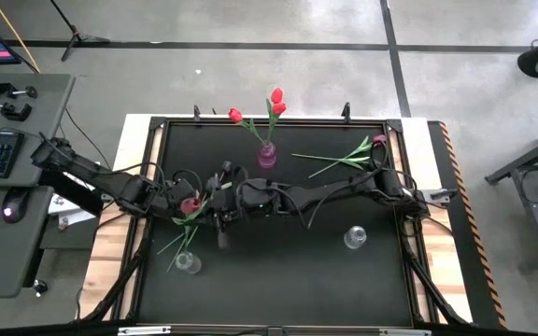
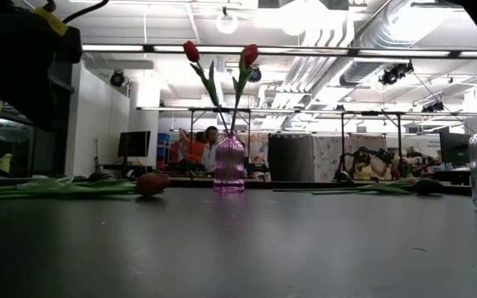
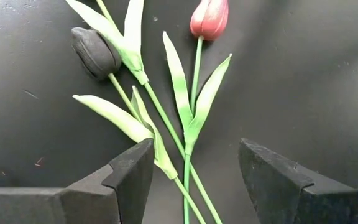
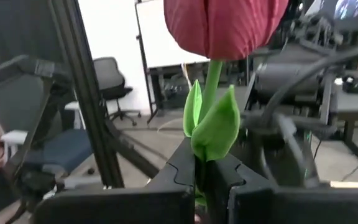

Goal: Sort flowers into vase by color
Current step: Put the bottom red tulip into the left transparent vase

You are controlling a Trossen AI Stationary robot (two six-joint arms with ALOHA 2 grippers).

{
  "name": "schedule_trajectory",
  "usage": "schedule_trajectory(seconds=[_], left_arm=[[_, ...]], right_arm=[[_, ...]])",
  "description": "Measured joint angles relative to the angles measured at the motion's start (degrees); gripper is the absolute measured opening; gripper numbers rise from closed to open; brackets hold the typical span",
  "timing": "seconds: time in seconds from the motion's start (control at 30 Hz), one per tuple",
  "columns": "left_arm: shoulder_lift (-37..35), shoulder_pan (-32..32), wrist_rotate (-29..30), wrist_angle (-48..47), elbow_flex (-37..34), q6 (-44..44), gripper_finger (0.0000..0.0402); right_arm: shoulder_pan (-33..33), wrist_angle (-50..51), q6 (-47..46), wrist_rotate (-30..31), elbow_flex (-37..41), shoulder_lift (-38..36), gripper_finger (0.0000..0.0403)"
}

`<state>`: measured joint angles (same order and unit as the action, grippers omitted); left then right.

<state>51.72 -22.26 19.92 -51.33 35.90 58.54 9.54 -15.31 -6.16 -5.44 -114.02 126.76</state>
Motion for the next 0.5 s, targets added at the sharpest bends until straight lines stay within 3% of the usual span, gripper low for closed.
schedule_trajectory(seconds=[0.33, 0.5], left_arm=[[0.0, 0.0, 0.0, 0.1, 0.0, 1.1, 0.0218], [0.0, 0.0, 0.0, 0.1, 0.0, 1.0, 0.0218]], right_arm=[[0.2, 1.9, 0.2, -1.1, 0.0, 0.0, 0.0004], [0.2, 1.9, -2.6, -1.1, 0.0, 0.0, 0.0062]])
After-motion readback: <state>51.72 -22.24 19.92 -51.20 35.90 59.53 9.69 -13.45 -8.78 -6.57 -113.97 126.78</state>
